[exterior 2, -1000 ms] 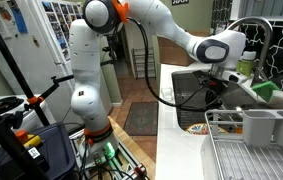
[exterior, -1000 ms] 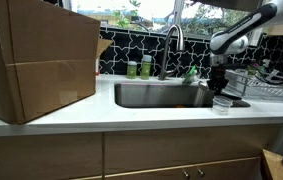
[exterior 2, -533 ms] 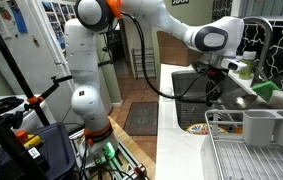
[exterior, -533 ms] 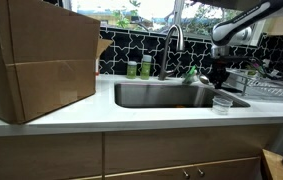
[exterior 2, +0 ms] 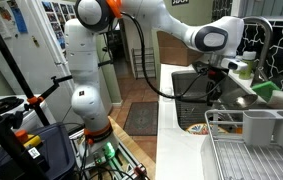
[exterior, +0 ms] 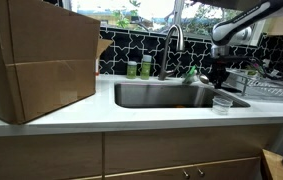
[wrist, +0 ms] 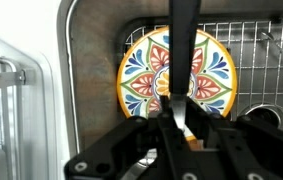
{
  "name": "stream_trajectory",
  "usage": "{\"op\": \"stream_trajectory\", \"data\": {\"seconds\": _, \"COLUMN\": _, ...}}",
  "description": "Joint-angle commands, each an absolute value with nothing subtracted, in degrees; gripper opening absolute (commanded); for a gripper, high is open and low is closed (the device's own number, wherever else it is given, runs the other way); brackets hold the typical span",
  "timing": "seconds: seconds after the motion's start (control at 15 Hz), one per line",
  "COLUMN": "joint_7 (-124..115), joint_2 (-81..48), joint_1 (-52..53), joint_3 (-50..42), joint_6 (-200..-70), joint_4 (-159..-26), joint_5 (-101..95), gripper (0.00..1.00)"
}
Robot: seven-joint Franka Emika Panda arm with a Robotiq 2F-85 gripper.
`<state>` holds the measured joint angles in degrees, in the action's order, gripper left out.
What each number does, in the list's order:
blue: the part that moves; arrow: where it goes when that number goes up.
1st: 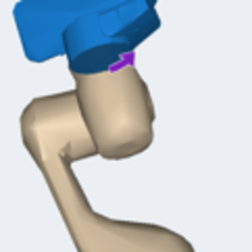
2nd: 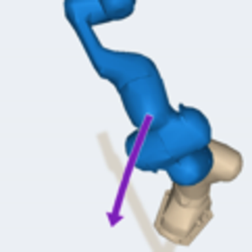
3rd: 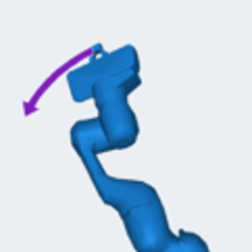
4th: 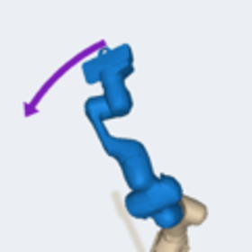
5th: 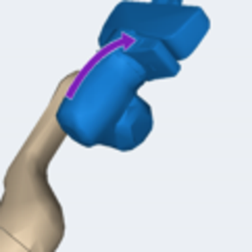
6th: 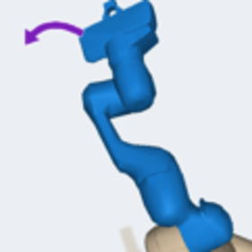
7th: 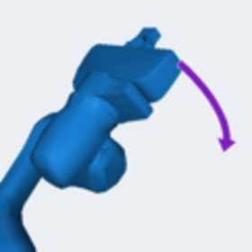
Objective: Put the spoon on the drying rack
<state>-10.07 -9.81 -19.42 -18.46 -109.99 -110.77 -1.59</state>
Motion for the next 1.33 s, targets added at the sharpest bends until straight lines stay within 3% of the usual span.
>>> {"op": "stream_trajectory", "data": {"seconds": 0.0, "joint_7": -13.9, "joint_2": -4.9, "joint_1": -19.1, "joint_3": -19.5, "joint_6": -110.2, "joint_4": -111.5, "joint_5": -2.9, "gripper": 0.05}}
{"op": "stream_trajectory", "data": {"seconds": 0.4, "joint_7": -23.2, "joint_2": 2.8, "joint_1": -19.8, "joint_3": -20.5, "joint_6": -114.8, "joint_4": -111.6, "joint_5": -12.6, "gripper": 0.05}}
{"op": "stream_trajectory", "data": {"seconds": 1.27, "joint_7": -46.2, "joint_2": 5.8, "joint_1": -26.2, "joint_3": -22.3, "joint_6": -144.9, "joint_4": -116.4, "joint_5": -48.2, "gripper": 0.05}}
